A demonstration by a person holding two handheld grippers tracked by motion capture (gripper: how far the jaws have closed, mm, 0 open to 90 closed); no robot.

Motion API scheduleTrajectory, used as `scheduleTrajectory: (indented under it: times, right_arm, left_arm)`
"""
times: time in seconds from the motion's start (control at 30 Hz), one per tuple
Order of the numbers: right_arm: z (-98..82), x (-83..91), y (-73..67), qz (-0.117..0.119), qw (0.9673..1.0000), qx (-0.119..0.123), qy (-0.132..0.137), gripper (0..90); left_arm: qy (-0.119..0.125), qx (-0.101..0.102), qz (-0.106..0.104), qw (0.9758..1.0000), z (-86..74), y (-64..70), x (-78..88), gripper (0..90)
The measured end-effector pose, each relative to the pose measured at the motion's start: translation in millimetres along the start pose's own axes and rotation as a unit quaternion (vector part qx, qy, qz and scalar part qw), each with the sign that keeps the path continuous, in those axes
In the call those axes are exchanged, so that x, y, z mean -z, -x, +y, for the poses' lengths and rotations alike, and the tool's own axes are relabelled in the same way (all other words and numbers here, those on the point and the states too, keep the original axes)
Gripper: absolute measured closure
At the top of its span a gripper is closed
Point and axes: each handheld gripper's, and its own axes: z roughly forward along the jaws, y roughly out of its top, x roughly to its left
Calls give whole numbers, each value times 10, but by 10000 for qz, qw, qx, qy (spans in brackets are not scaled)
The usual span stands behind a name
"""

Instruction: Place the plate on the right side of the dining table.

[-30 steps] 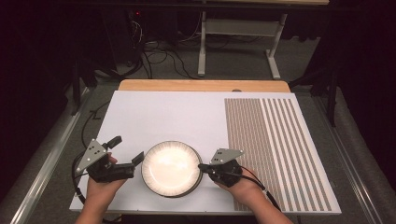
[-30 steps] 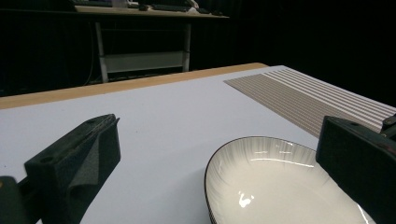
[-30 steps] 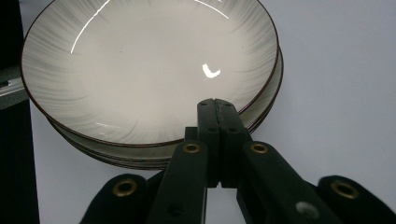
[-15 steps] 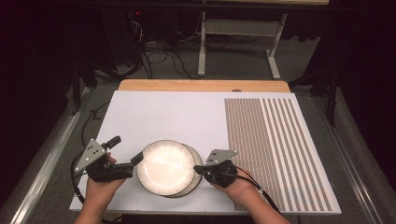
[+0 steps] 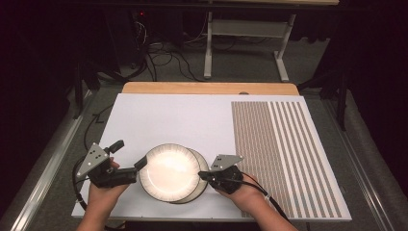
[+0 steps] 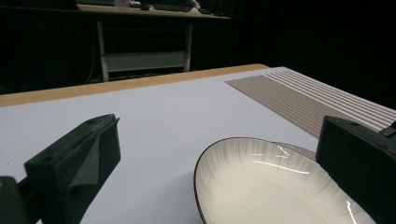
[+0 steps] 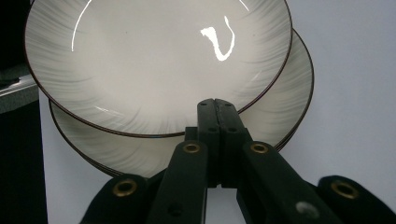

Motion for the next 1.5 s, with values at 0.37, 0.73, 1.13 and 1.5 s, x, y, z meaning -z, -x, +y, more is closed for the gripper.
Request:
scheduleTrajectory:
  times: [0.37,0.73,1.13,1.5]
  right_arm:
    - [-2,-11,5,46,10000,-41,15,900]
    - [30,-95,-61,96,9999,32,-54,900]
    - [72,-178,-113,145,9996,196,-108,900]
    - [70,-189,-115,151,9995,245,-112,900]
  left_arm:
    - [-14,22,-4,10000,-2,-2,-4,4]
    - [-39,53,29,10000,0,-25,9,4]
    - [-656,343,83,9972,-37,-91,-68,4]
    - [-1577,630,-119,9854,-109,-126,-171,38]
